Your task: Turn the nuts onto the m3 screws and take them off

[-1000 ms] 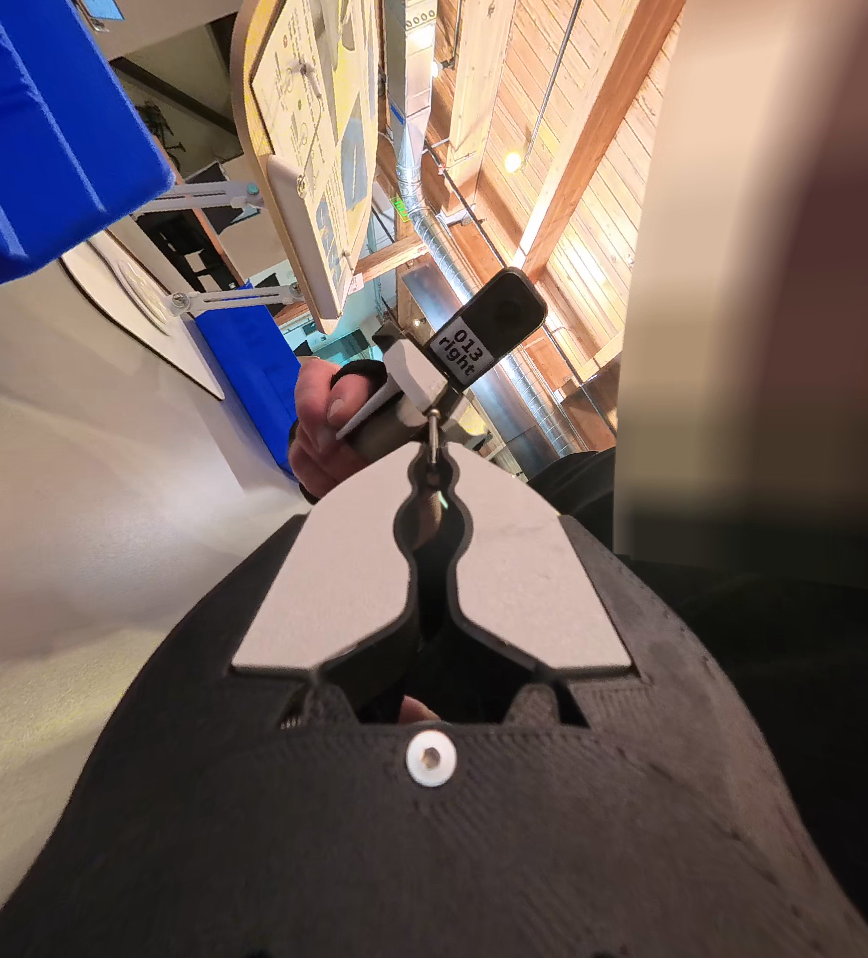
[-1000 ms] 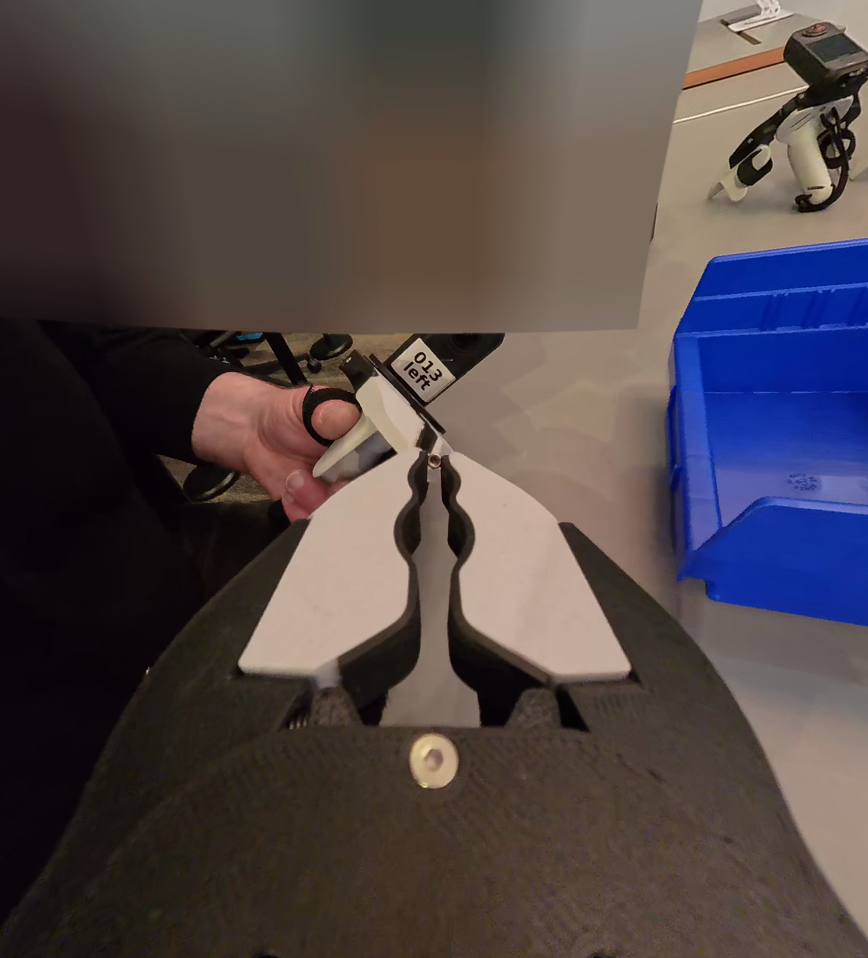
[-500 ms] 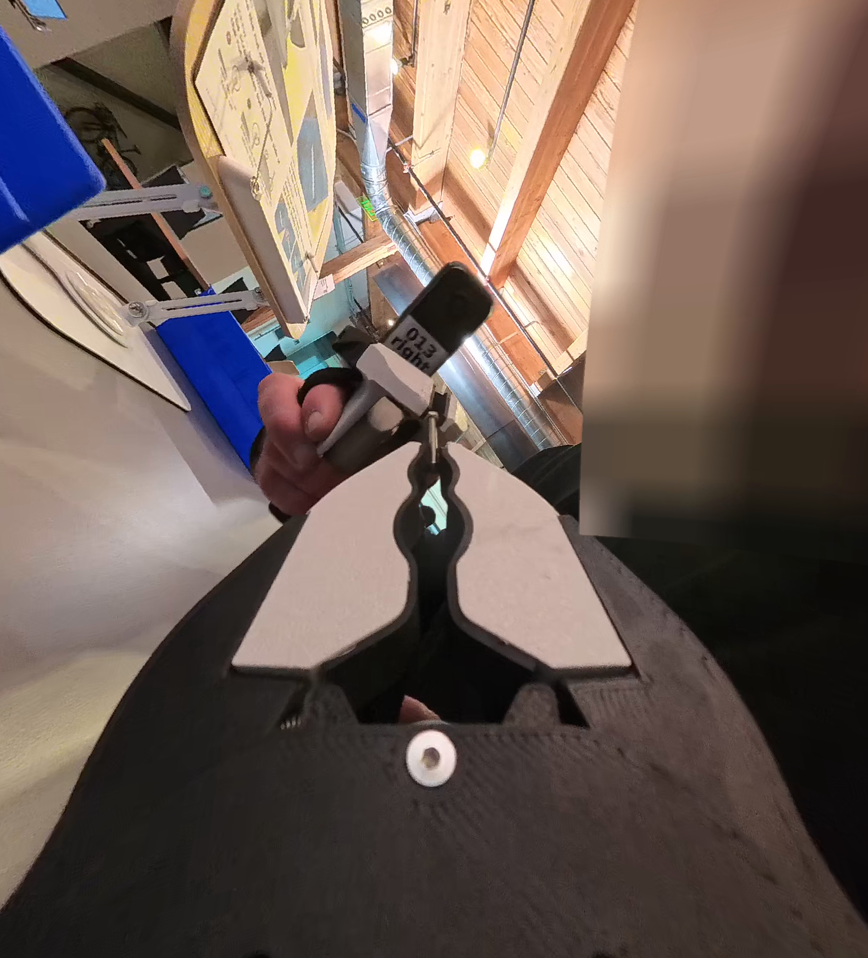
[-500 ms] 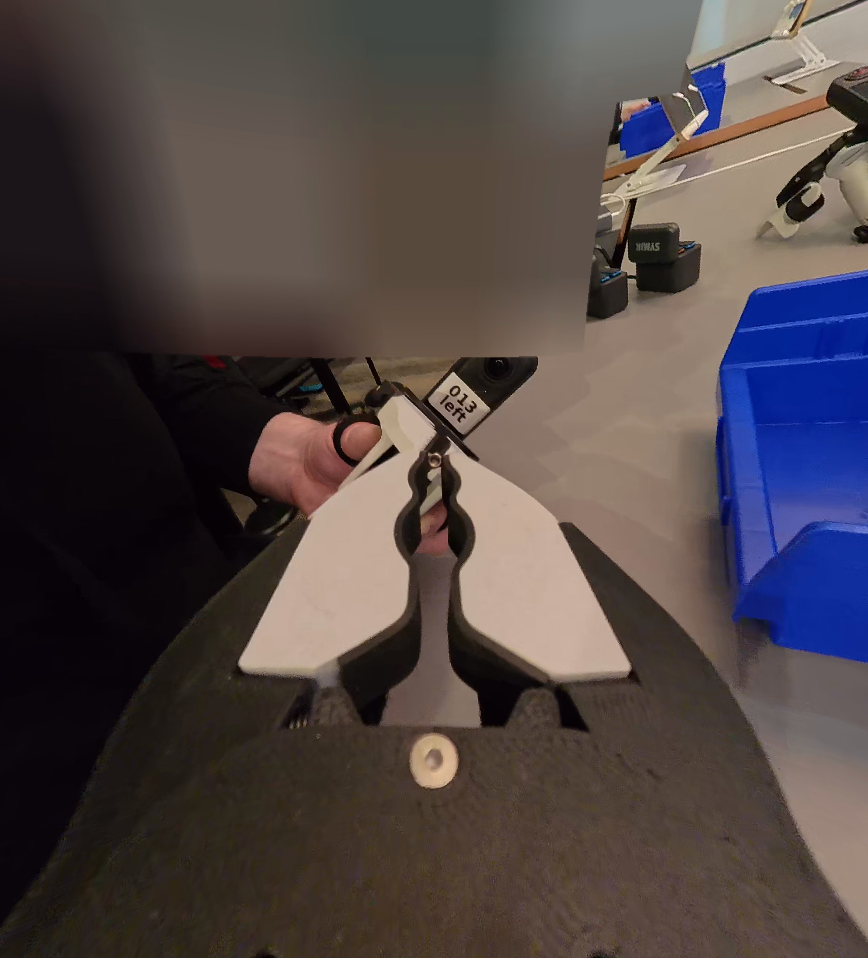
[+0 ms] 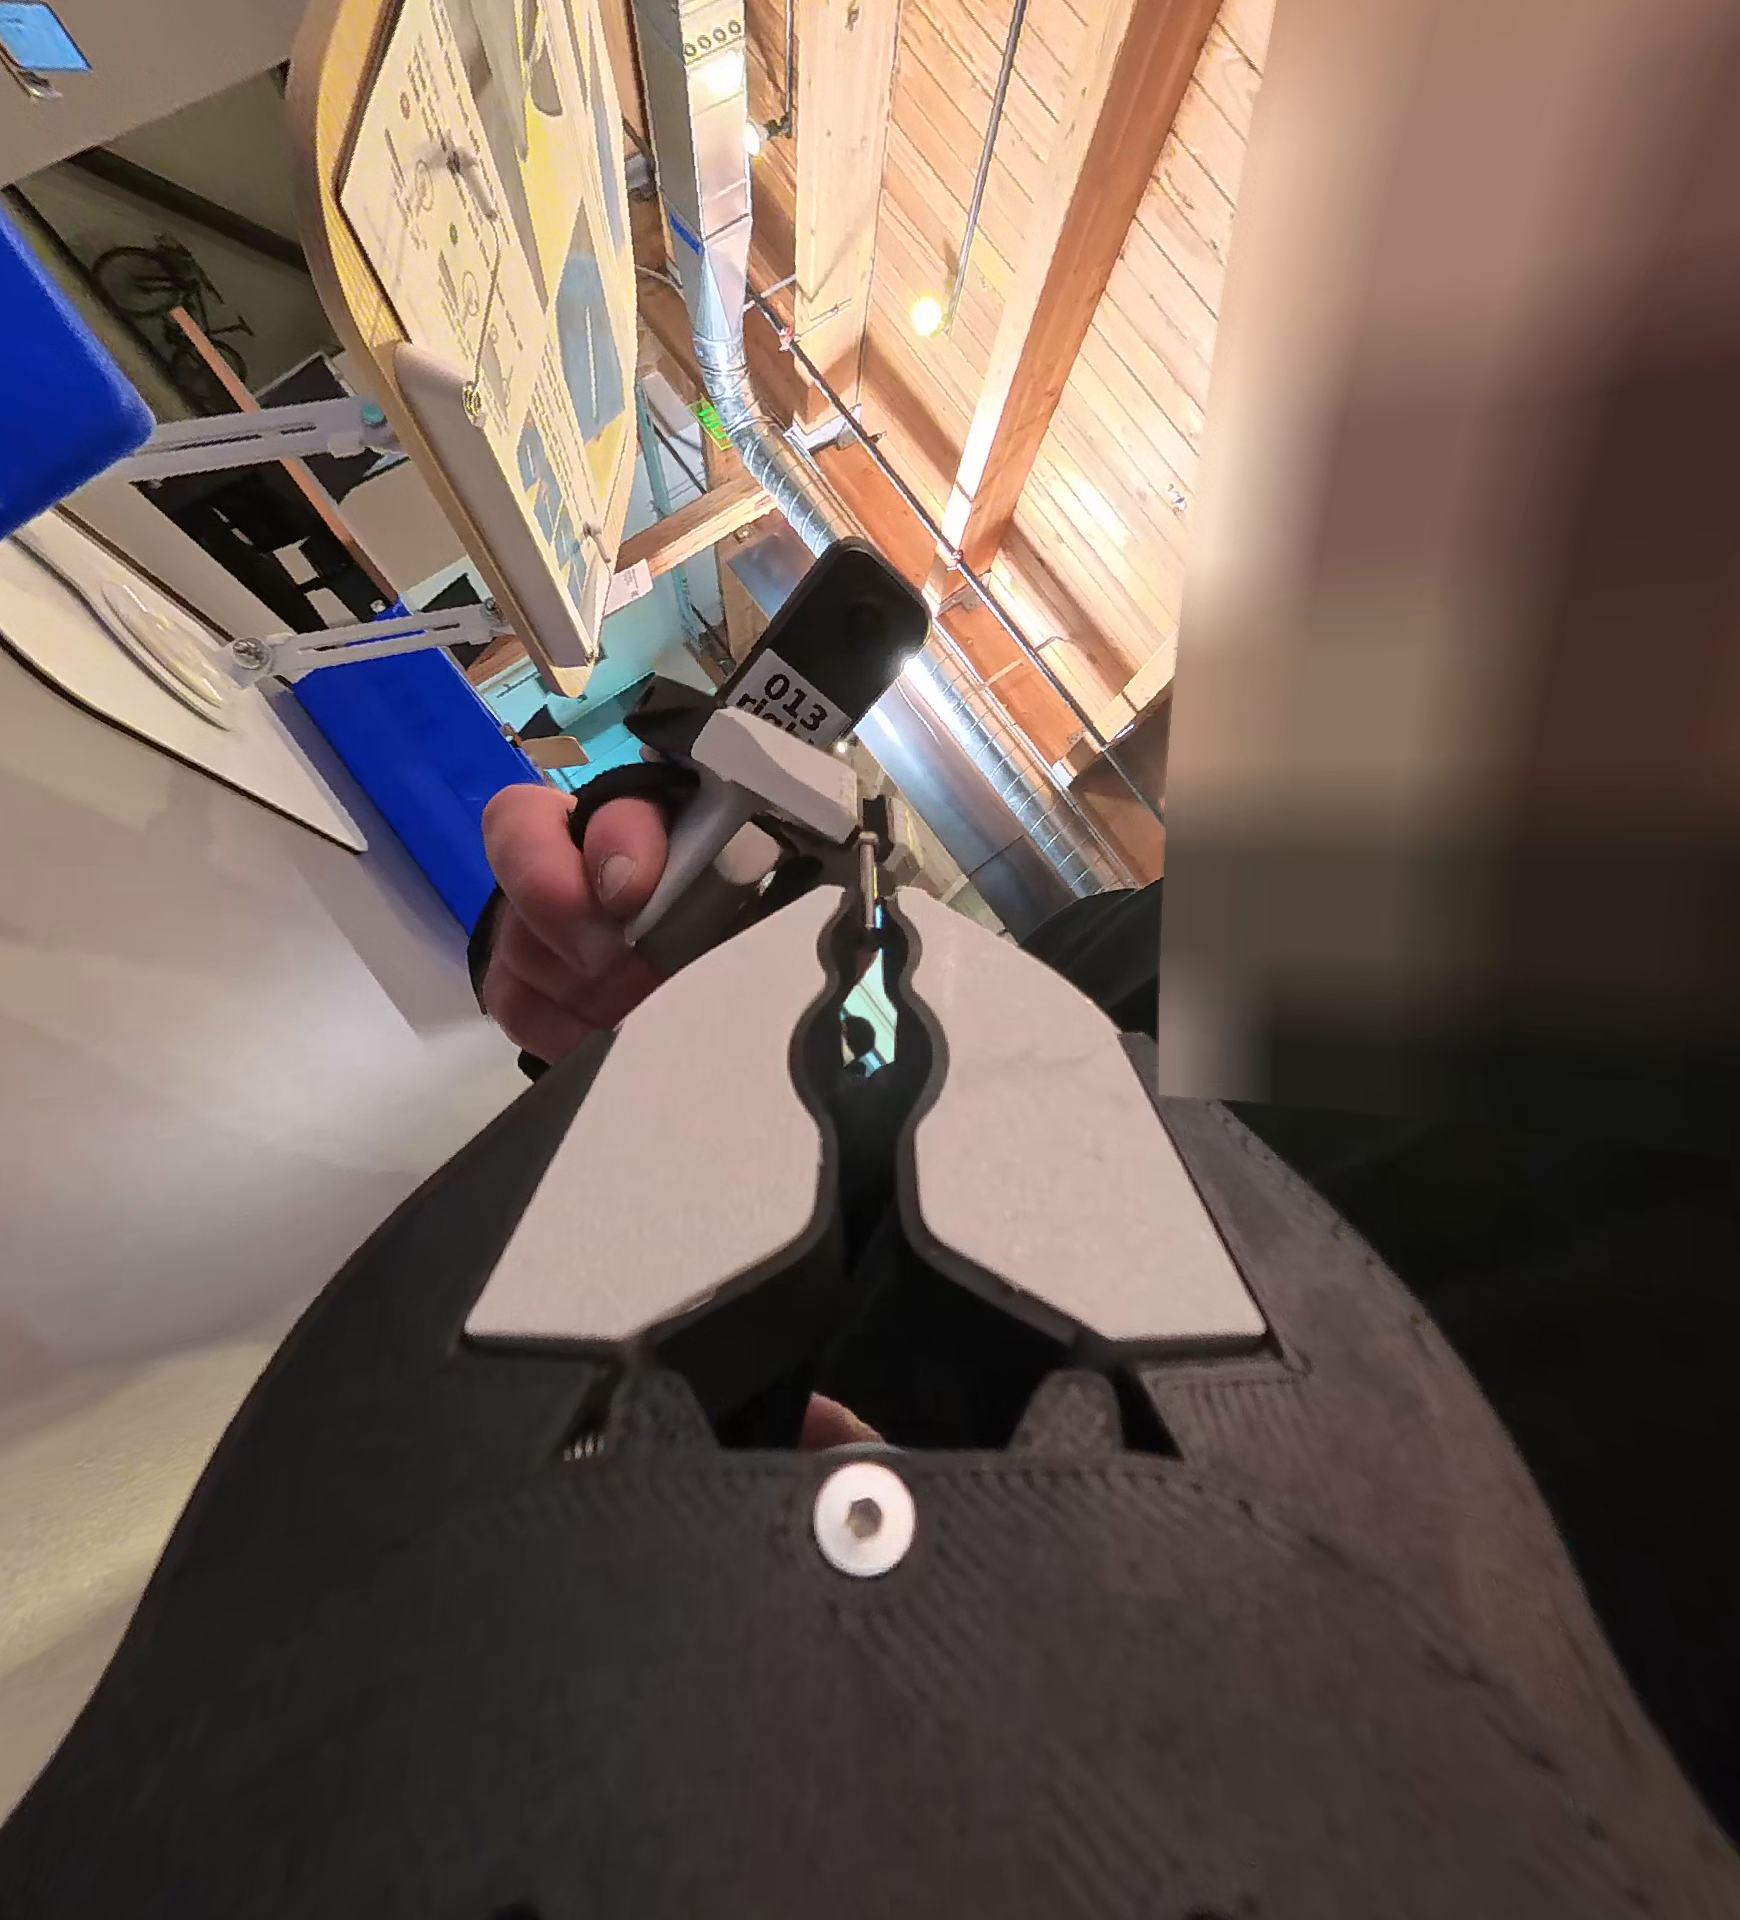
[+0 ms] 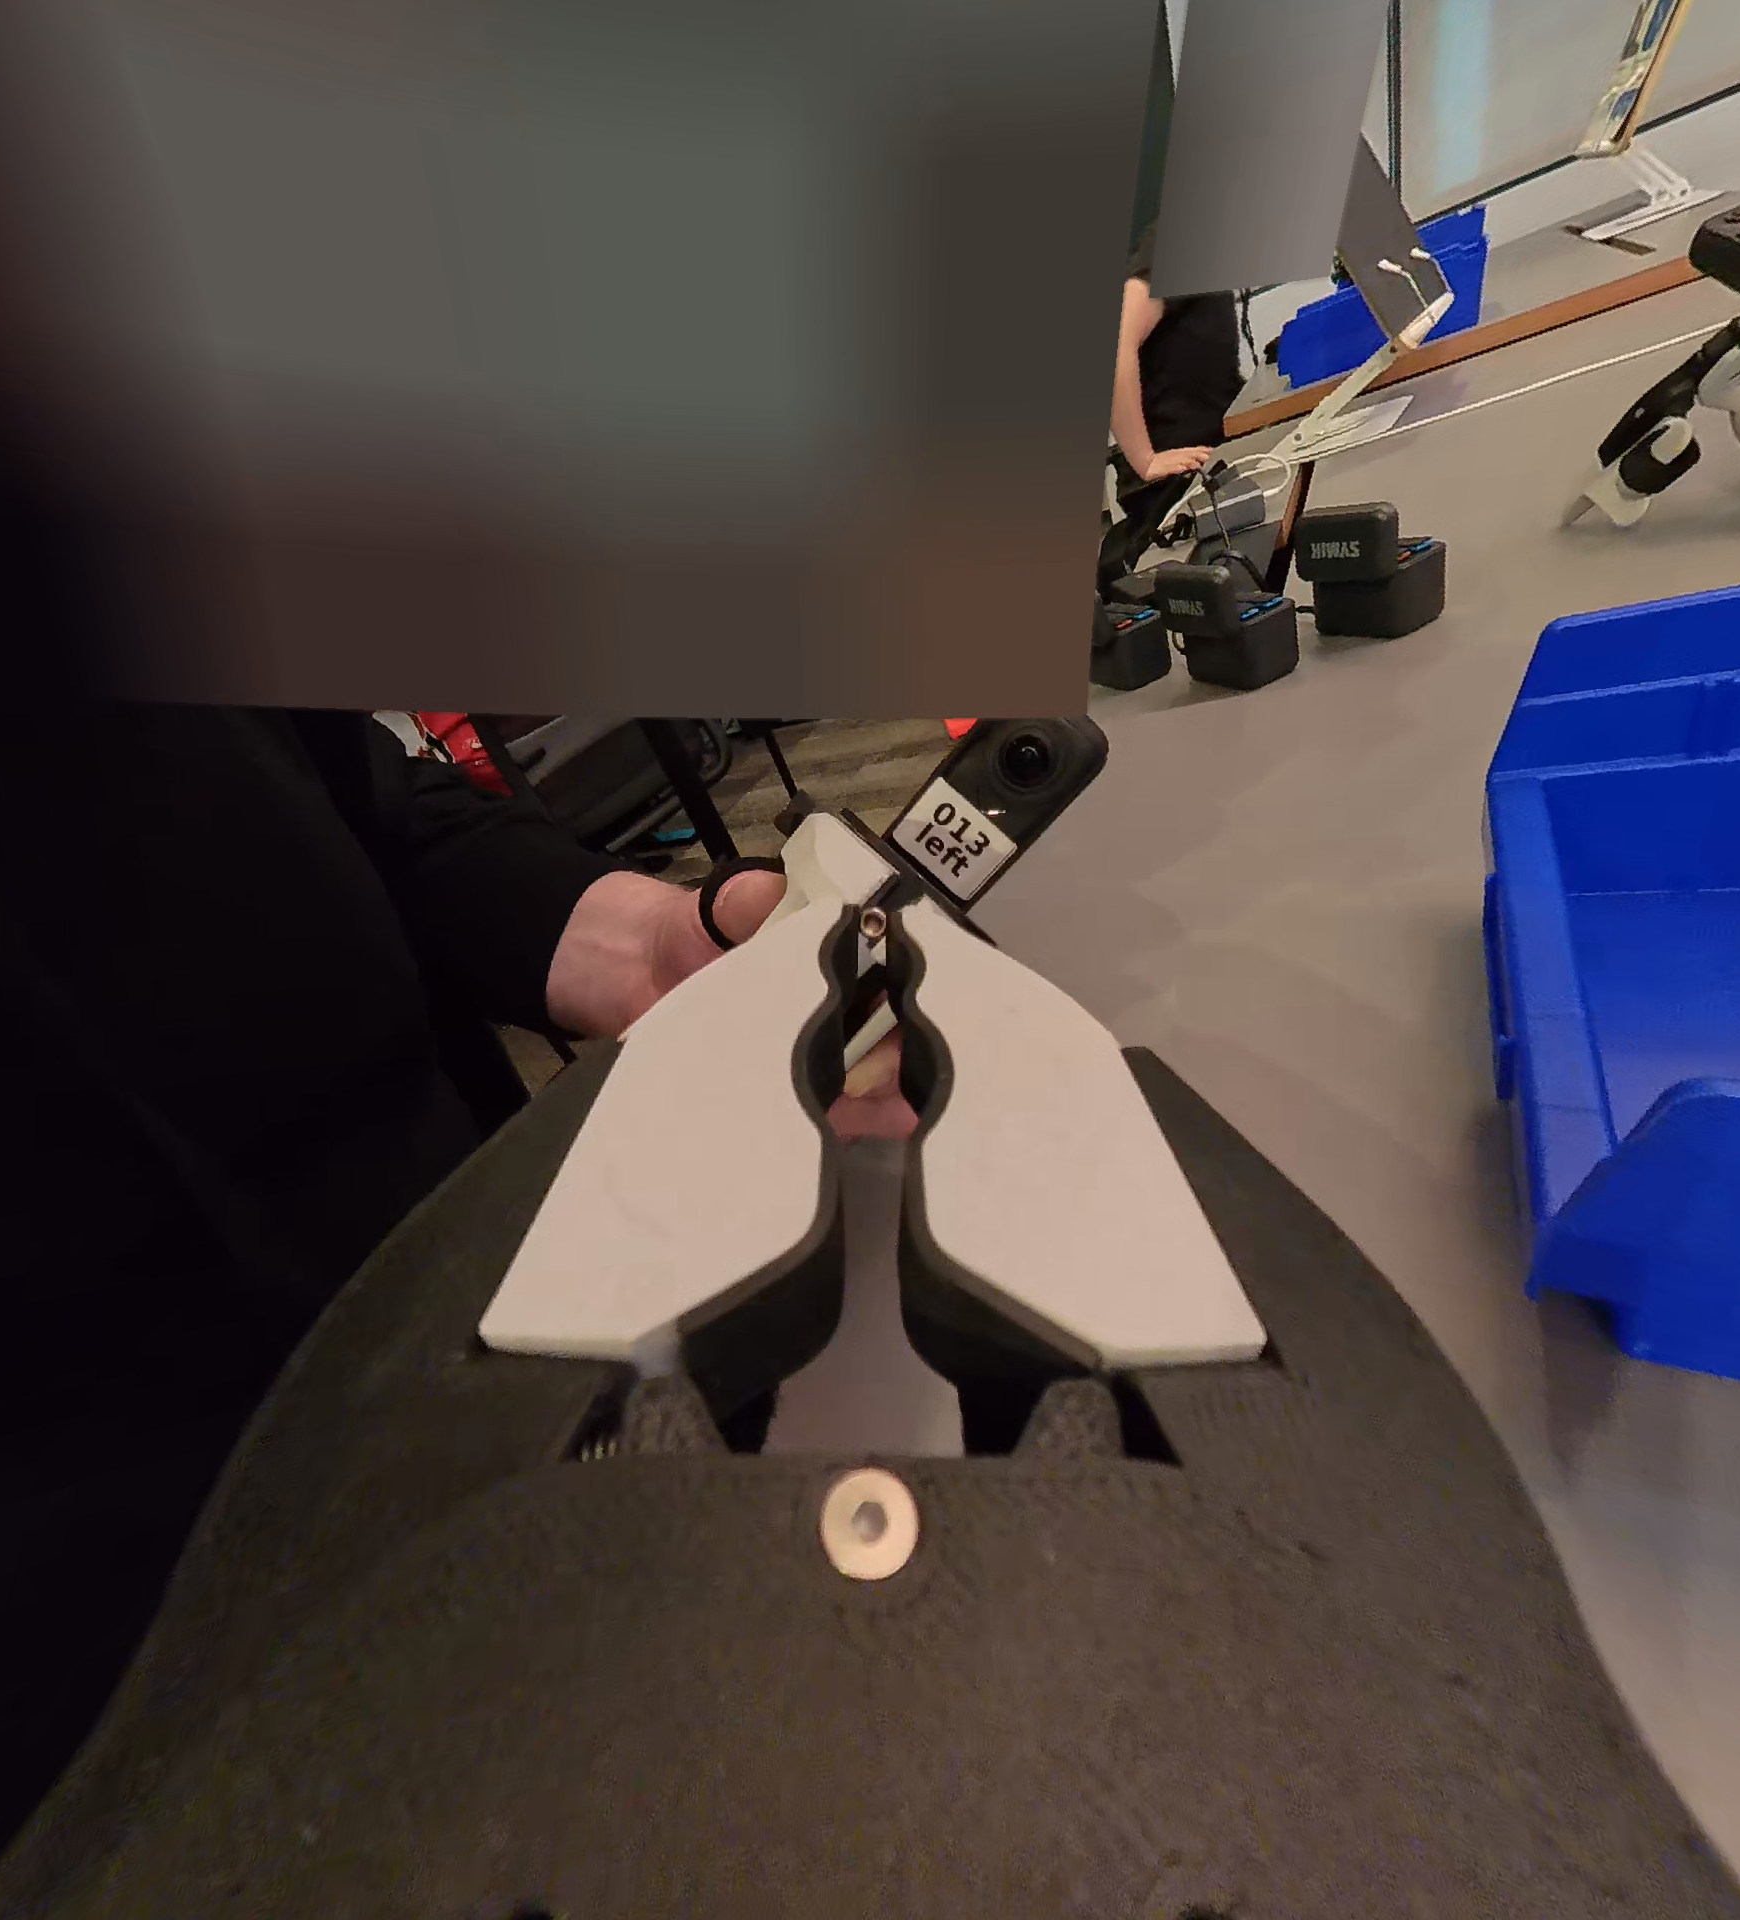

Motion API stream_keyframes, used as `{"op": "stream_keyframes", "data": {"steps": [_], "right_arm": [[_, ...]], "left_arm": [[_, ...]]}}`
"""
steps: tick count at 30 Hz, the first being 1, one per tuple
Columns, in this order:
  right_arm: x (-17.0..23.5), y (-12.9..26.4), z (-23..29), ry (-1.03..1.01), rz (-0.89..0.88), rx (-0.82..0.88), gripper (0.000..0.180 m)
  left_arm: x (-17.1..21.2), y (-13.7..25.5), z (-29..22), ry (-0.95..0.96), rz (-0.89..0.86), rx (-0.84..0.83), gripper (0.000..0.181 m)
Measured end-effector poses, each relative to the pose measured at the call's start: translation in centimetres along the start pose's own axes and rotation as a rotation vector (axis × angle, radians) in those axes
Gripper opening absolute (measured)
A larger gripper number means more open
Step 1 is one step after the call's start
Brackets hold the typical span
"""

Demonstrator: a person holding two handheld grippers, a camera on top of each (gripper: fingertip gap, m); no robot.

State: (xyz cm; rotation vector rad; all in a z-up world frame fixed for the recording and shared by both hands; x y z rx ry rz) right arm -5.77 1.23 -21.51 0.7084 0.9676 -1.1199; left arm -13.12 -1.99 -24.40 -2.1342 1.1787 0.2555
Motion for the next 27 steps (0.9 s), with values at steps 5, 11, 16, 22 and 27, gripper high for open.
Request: {"op": "stream_keyframes", "data": {"steps": [5, 11, 16, 22, 27], "right_arm": [[0.05, 0.05, -0.06, -0.023, -0.016, -0.013, 0.005], [0.01, 0.06, -0.07, -0.040, -0.042, -0.020, 0.005], [-0.16, 0.19, -0.11, -0.045, -0.070, -0.013, 0.004], [-0.12, 0.41, -0.16, -0.055, -0.069, -0.011, 0.005], [-0.10, 0.69, -0.21, -0.088, -0.089, -0.019, 0.004]], "left_arm": [[-0.06, -0.03, 0.00, -0.018, 0.005, -0.010, 0.003], [-0.22, -0.10, -0.10, -0.038, -0.001, -0.019, 0.003], [-0.14, -0.36, -0.15, -0.060, 0.000, -0.033, 0.003], [-0.21, -0.52, -0.18, -0.098, 0.004, -0.057, 0.003], [-0.09, -0.81, -0.22, -0.158, 0.030, -0.086, 0.003]]}}
Point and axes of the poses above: each gripper's, where its closed fingertips meet, y back along the fingers, x out of its underside, z = x × y across the jaws, the point moved 4 cm from there along y, back along the fingers, and after that the axes turned 5 degrees about -y, right-handed, at the moved point
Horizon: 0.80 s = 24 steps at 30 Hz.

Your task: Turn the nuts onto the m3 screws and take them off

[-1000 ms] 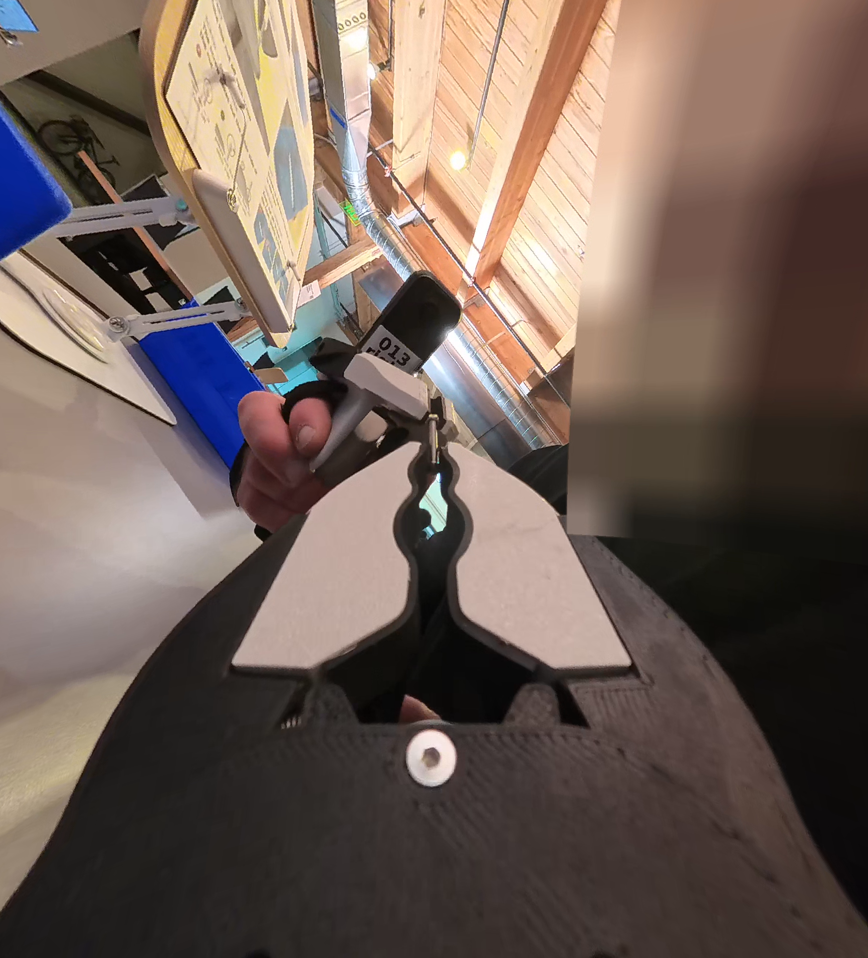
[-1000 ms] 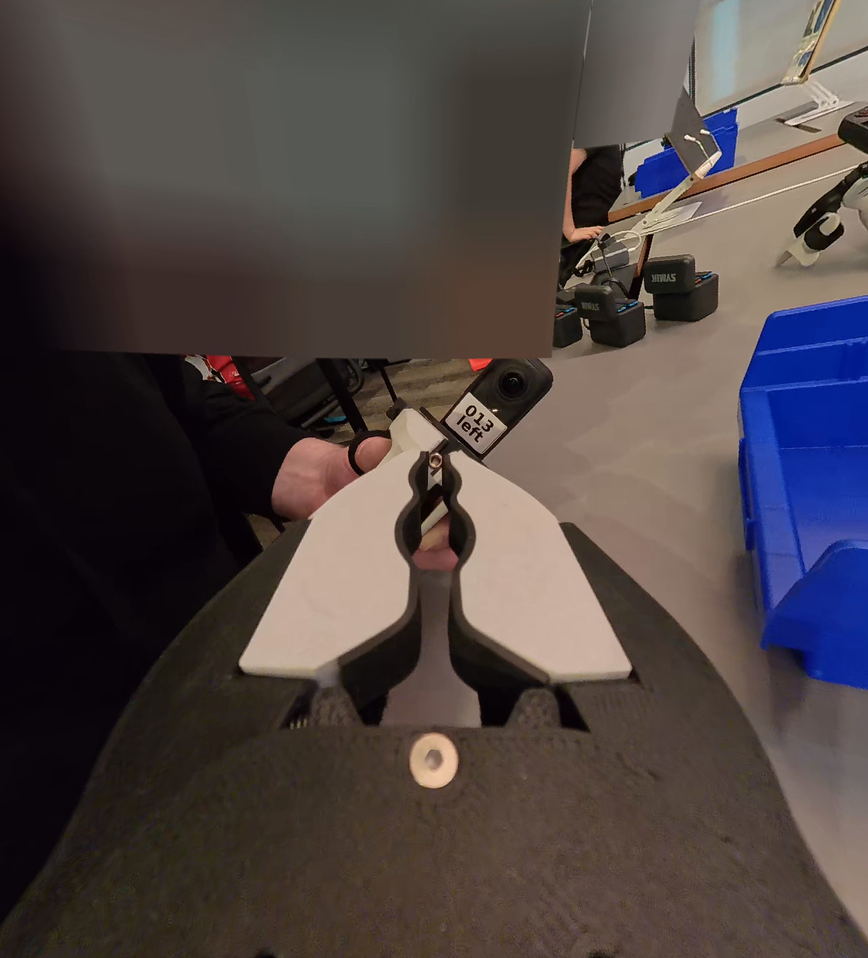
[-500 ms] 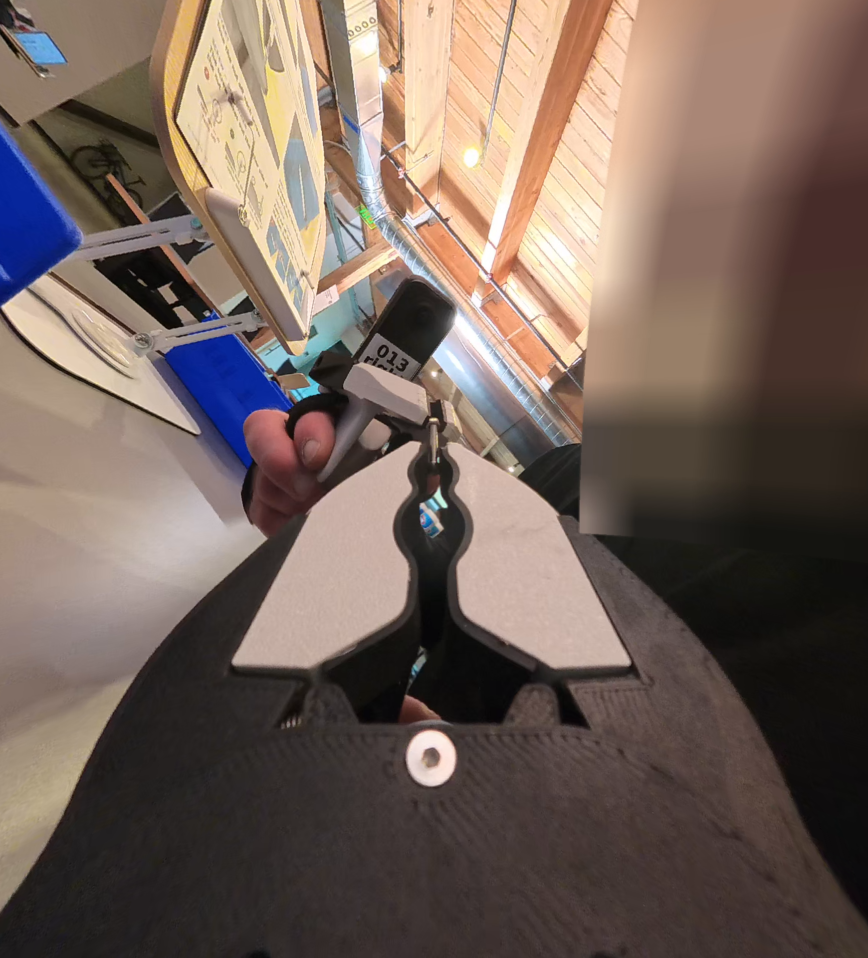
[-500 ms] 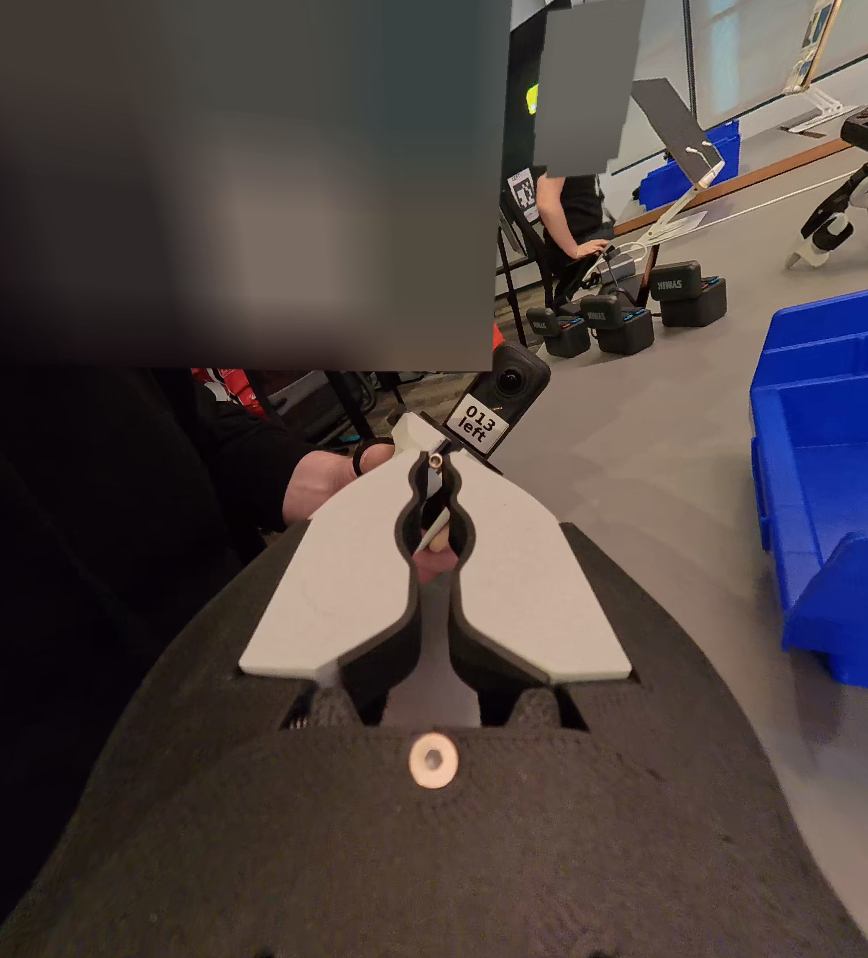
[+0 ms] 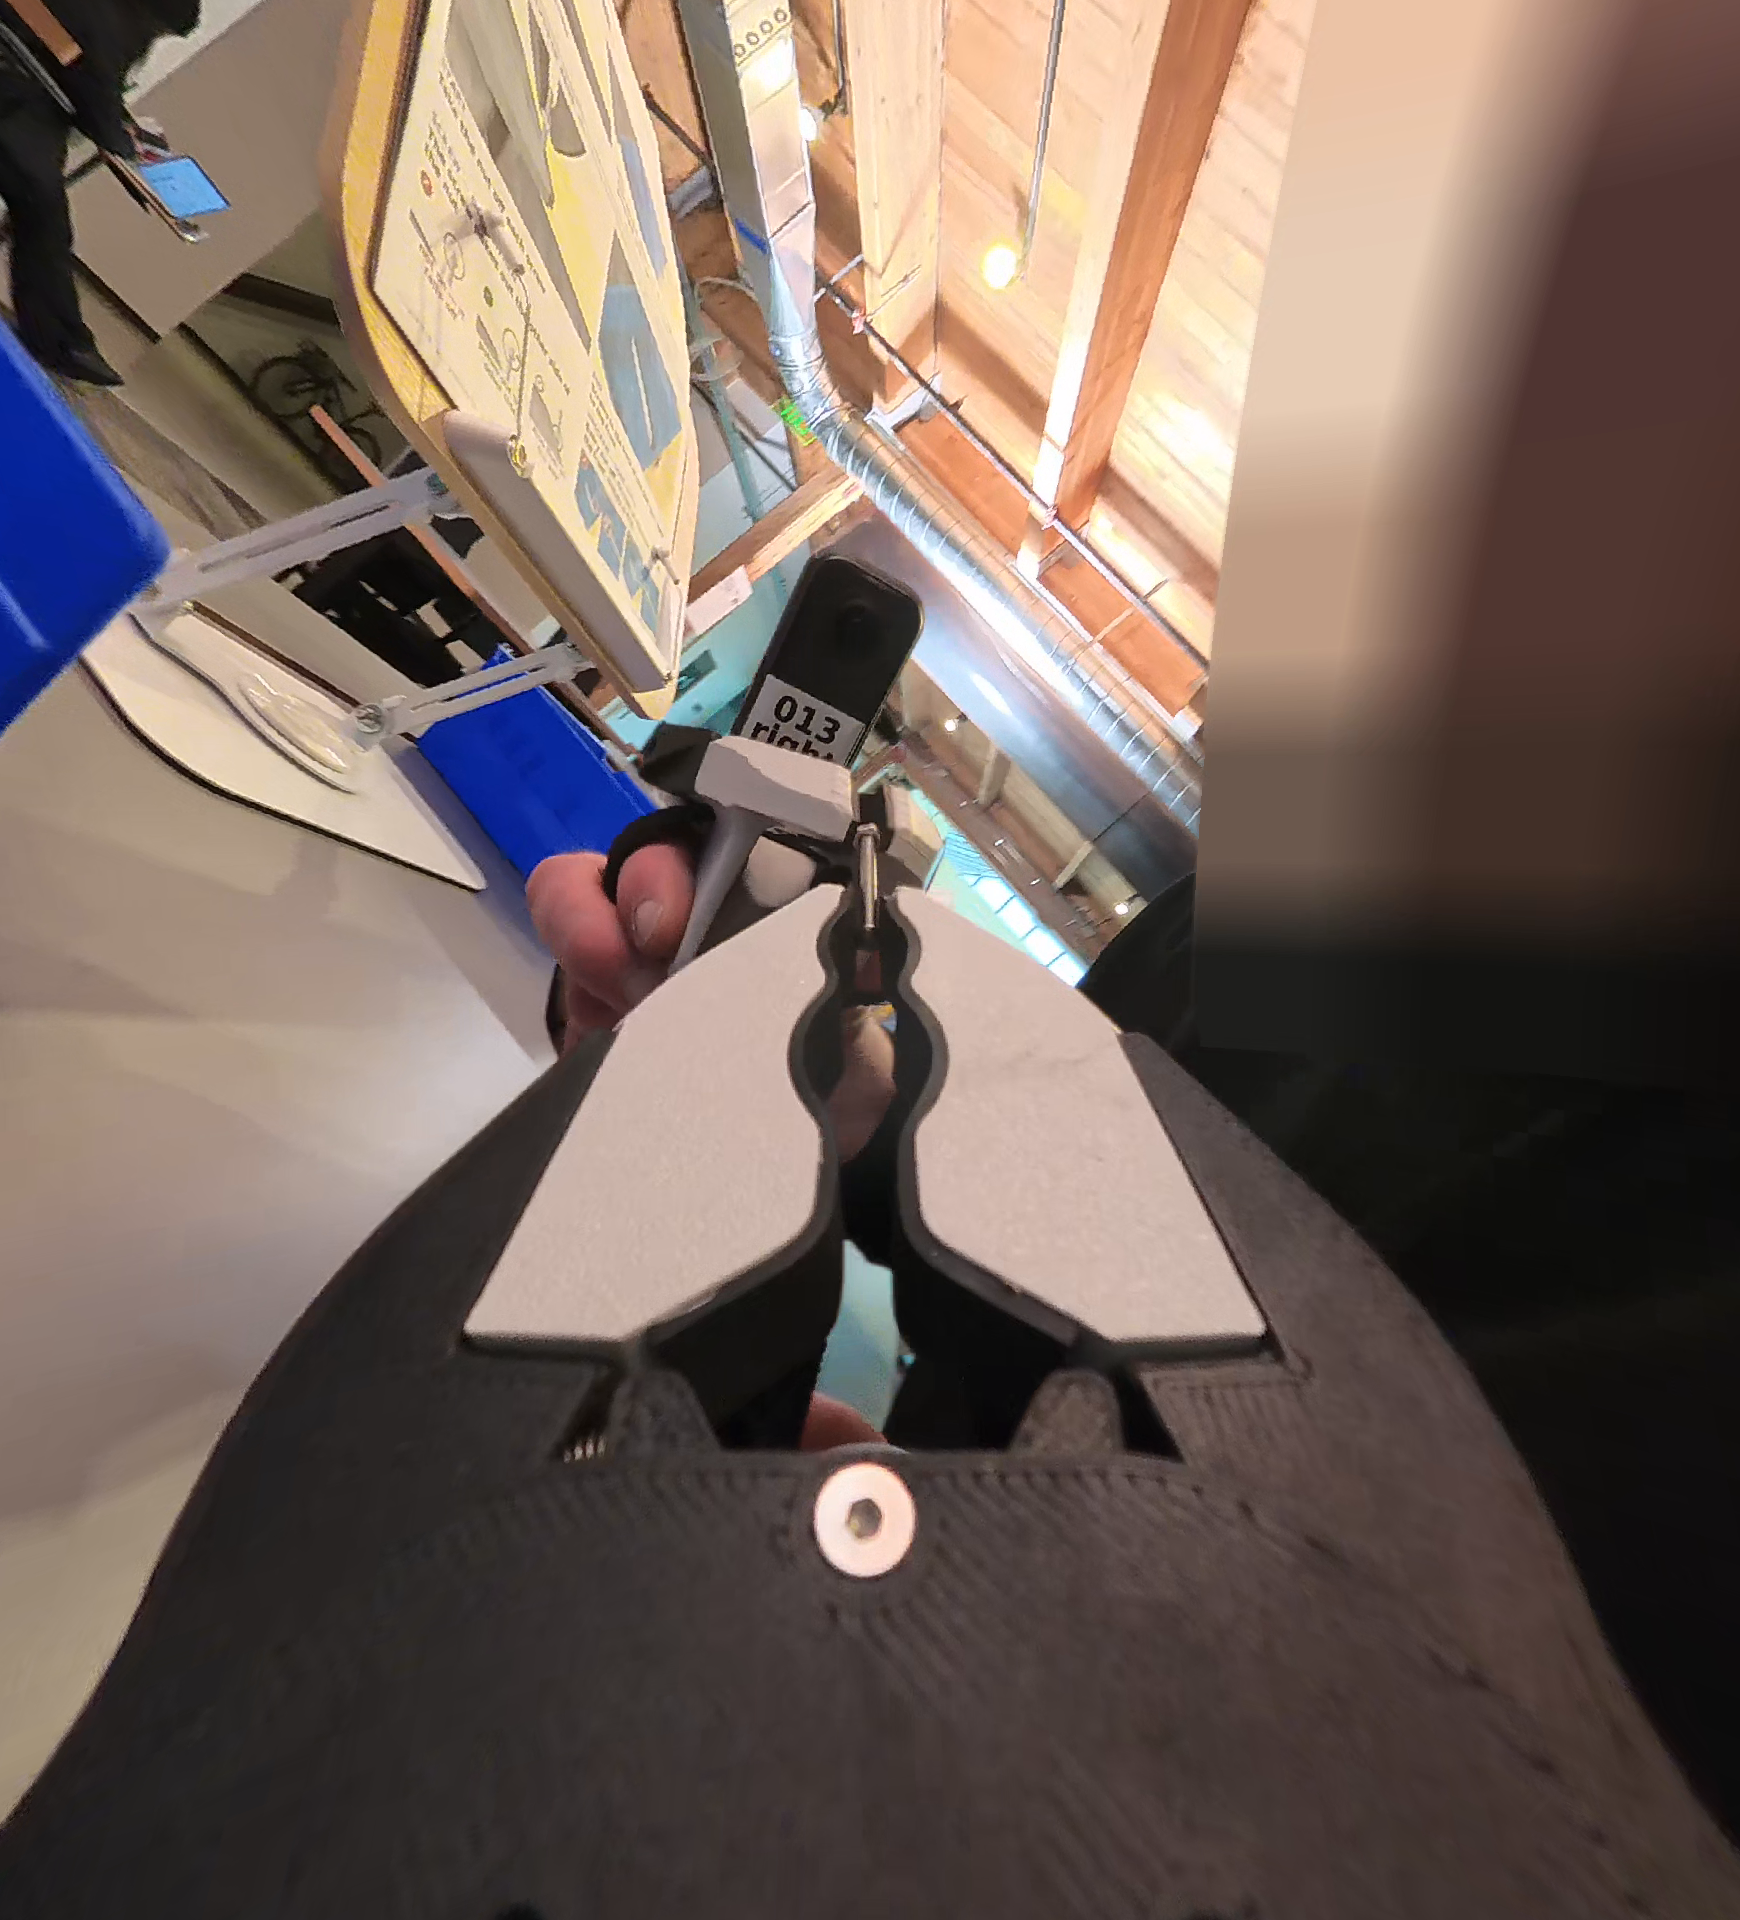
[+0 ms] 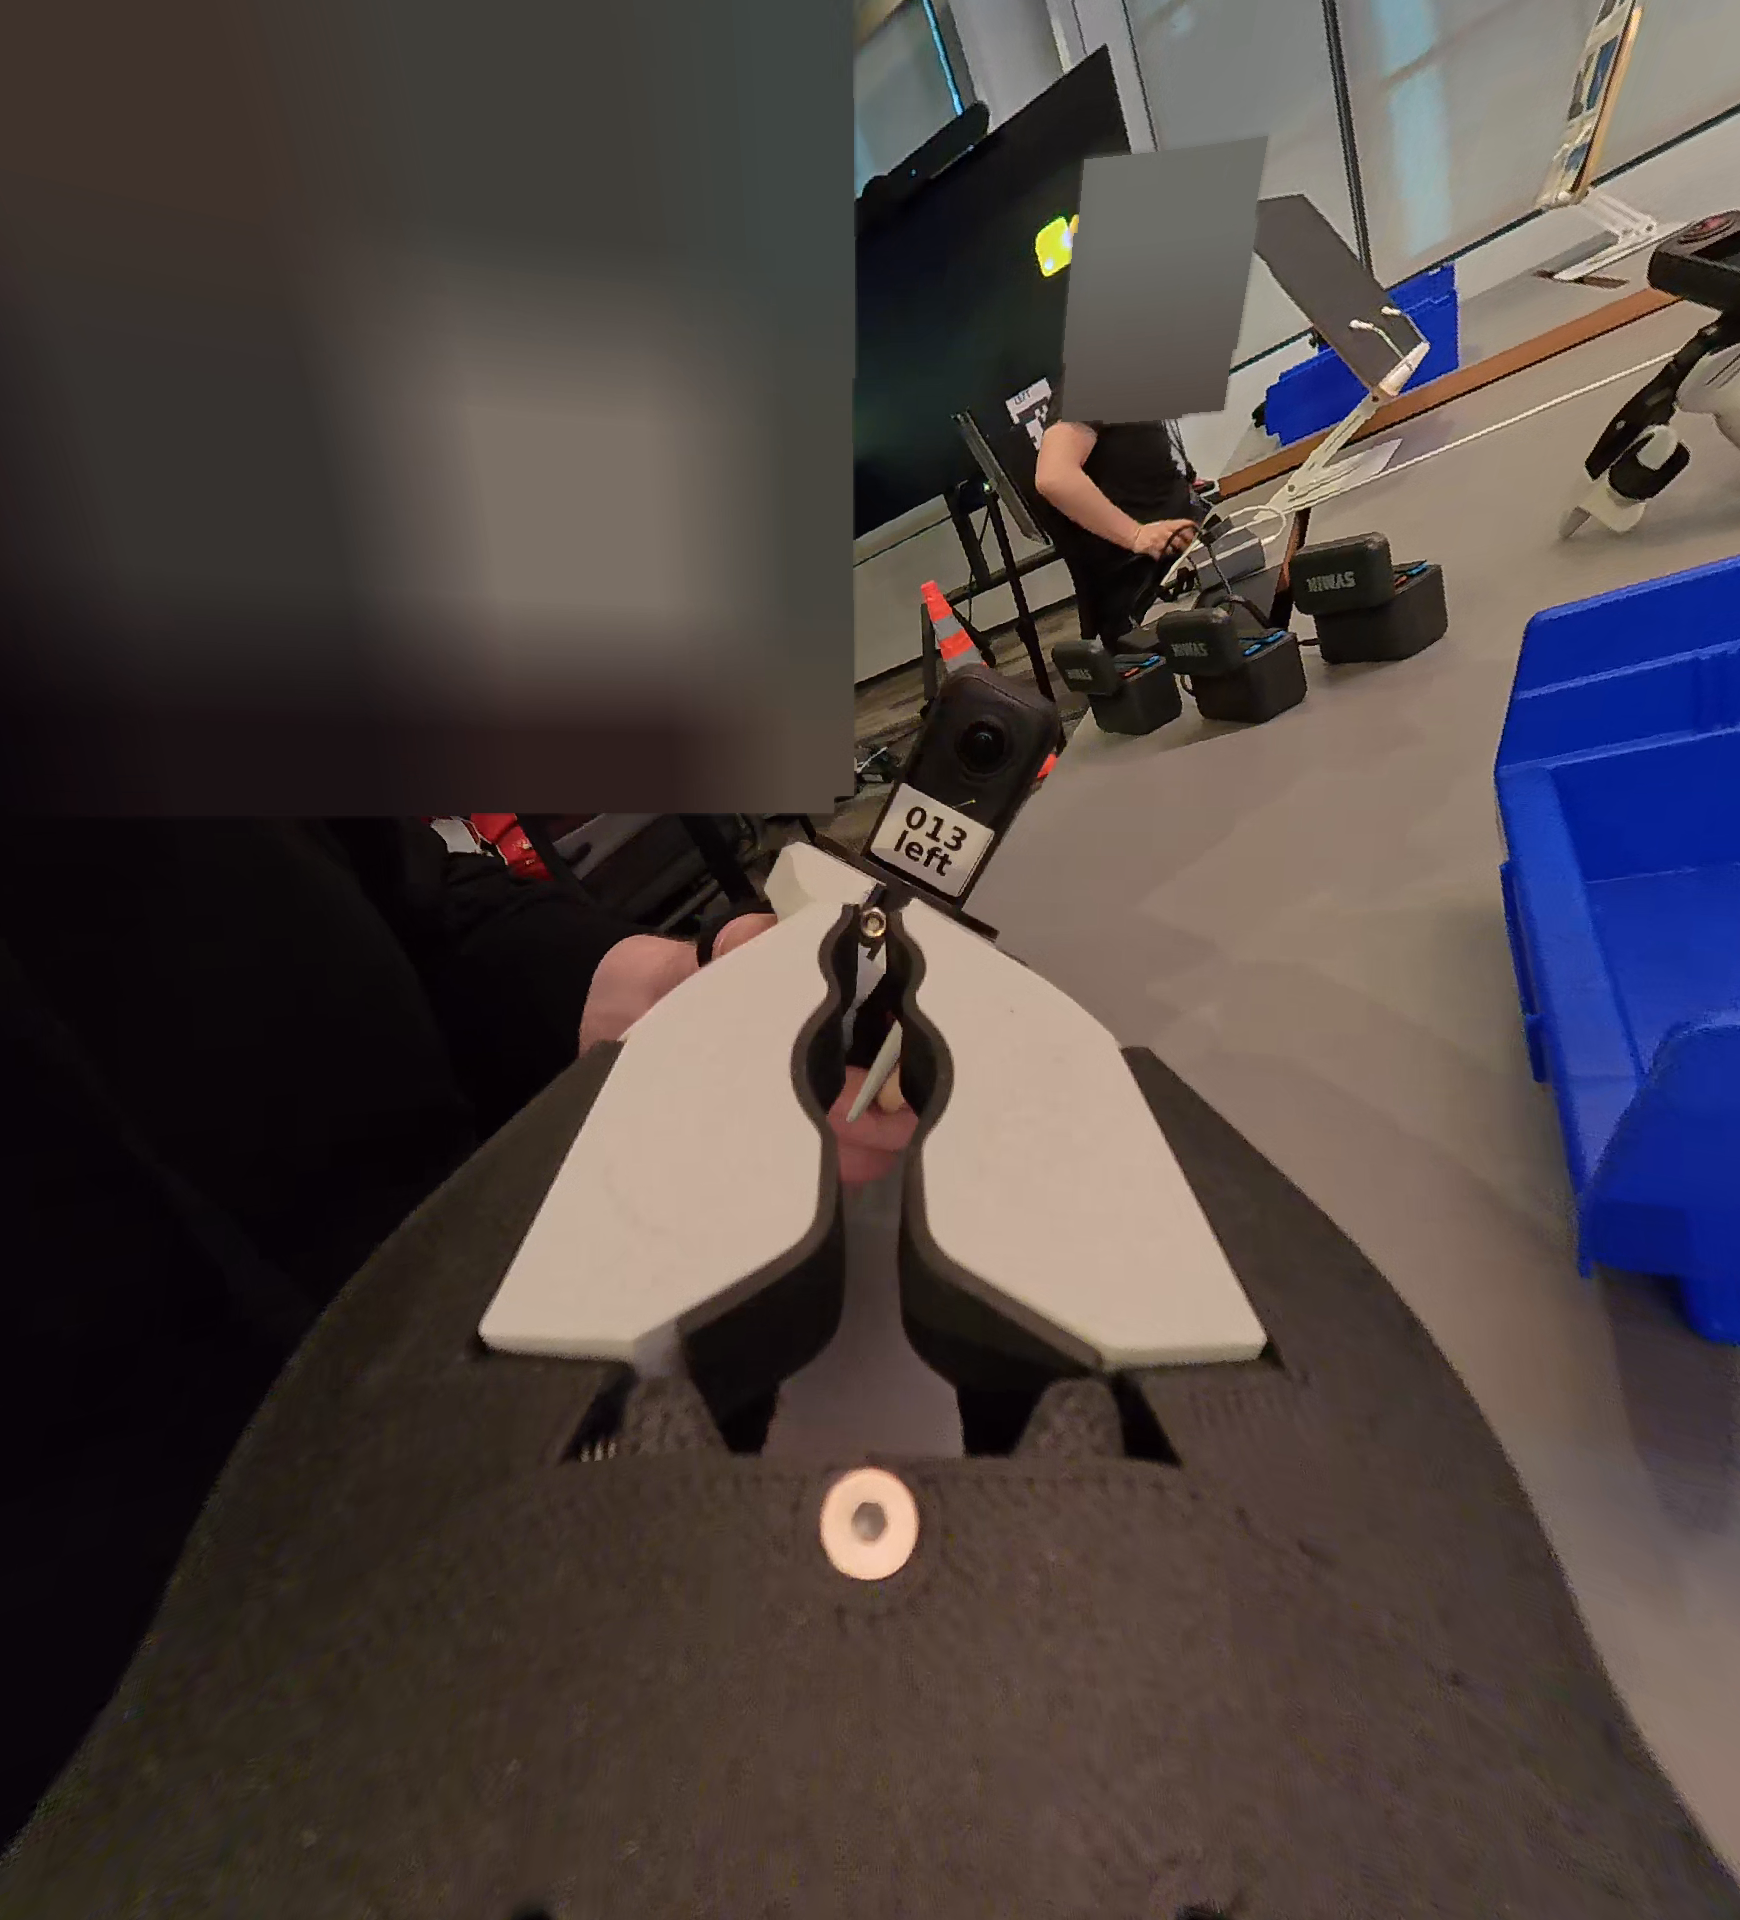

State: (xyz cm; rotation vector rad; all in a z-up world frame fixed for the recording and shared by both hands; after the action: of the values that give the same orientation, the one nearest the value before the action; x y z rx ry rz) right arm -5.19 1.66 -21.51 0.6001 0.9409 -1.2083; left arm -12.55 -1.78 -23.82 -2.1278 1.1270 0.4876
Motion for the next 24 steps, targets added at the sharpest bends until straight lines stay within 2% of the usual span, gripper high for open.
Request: {"op": "stream_keyframes", "data": {"steps": [13, 24], "right_arm": [[0.07, 0.19, -0.12, -0.070, -0.004, -0.020, 0.004], [0.15, 0.29, -0.09, -0.090, -0.009, -0.031, 0.004]], "left_arm": [[-0.05, -0.13, -0.08, -0.131, 0.056, -0.064, 0.002], [-0.04, -0.20, -0.17, -0.159, 0.070, -0.074, 0.003]]}}
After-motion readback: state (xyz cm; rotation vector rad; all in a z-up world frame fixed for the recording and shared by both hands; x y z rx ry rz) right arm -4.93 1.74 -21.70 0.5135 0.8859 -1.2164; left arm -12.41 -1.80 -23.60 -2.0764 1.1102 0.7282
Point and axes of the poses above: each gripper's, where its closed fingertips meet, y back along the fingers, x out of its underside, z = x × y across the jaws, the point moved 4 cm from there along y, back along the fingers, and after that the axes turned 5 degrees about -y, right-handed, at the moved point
